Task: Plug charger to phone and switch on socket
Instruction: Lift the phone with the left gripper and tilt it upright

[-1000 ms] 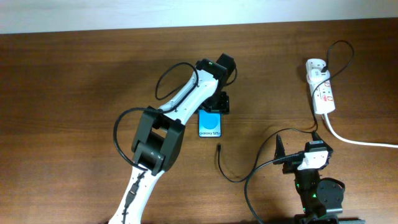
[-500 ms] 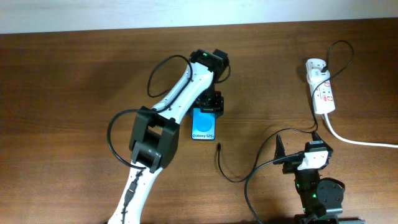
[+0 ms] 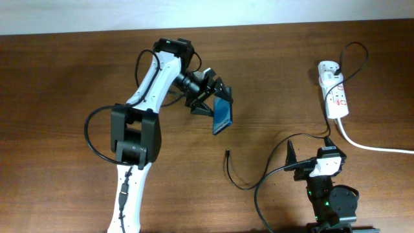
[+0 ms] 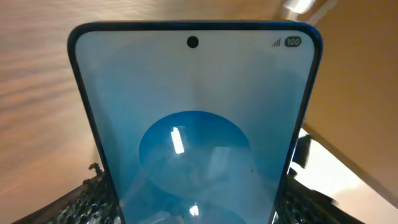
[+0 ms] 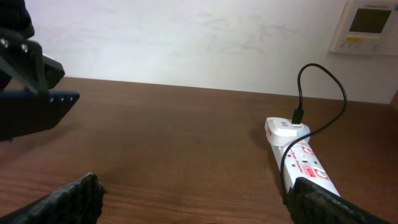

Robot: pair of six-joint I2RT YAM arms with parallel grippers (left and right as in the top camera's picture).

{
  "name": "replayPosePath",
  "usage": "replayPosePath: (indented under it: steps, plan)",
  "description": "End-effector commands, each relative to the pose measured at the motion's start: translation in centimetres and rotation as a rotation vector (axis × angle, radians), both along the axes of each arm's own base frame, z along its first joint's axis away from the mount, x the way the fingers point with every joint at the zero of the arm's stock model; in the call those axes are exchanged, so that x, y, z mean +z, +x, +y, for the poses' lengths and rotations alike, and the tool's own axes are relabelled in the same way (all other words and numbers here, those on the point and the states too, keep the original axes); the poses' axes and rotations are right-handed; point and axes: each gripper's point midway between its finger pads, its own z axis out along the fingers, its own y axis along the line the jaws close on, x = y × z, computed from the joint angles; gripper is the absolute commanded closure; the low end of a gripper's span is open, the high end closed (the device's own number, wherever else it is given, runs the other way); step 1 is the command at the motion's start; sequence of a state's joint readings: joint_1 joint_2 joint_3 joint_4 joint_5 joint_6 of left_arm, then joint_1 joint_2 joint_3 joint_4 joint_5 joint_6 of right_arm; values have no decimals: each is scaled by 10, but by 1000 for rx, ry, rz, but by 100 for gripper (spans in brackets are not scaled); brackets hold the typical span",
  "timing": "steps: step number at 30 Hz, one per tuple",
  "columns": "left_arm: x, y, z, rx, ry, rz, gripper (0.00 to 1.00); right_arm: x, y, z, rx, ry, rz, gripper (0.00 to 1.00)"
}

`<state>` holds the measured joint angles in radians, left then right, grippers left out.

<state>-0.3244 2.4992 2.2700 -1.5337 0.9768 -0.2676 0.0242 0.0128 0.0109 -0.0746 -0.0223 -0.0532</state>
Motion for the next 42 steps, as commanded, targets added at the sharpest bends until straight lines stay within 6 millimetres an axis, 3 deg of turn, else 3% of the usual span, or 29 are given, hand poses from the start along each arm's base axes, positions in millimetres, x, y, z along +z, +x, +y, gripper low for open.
replayPosePath:
  steps: [1, 4, 5, 12, 18, 27, 42]
  plan:
    - [46, 11, -14, 69, -280, 57, 27, -2, 0, 0, -1, 1, 3, 2]
    - [71, 24, -8, 131, -424, 95, 29, -2, 0, 0, -1, 1, 3, 2]
    - [75, 28, -4, 147, -445, 99, 37, -2, 0, 0, -1, 1, 3, 2]
    - [92, 57, 38, 267, -551, 101, 33, -2, 0, 0, -1, 1, 3, 2]
    - [95, 71, 65, 330, -568, 92, 33, -2, 0, 0, -1, 1, 3, 2]
    - [99, 66, 67, 373, -551, 211, 30, -2, 0, 0, -1, 1, 3, 2]
    - [99, 68, 71, 382, -552, 209, 30, -2, 0, 0, -1, 1, 3, 2]
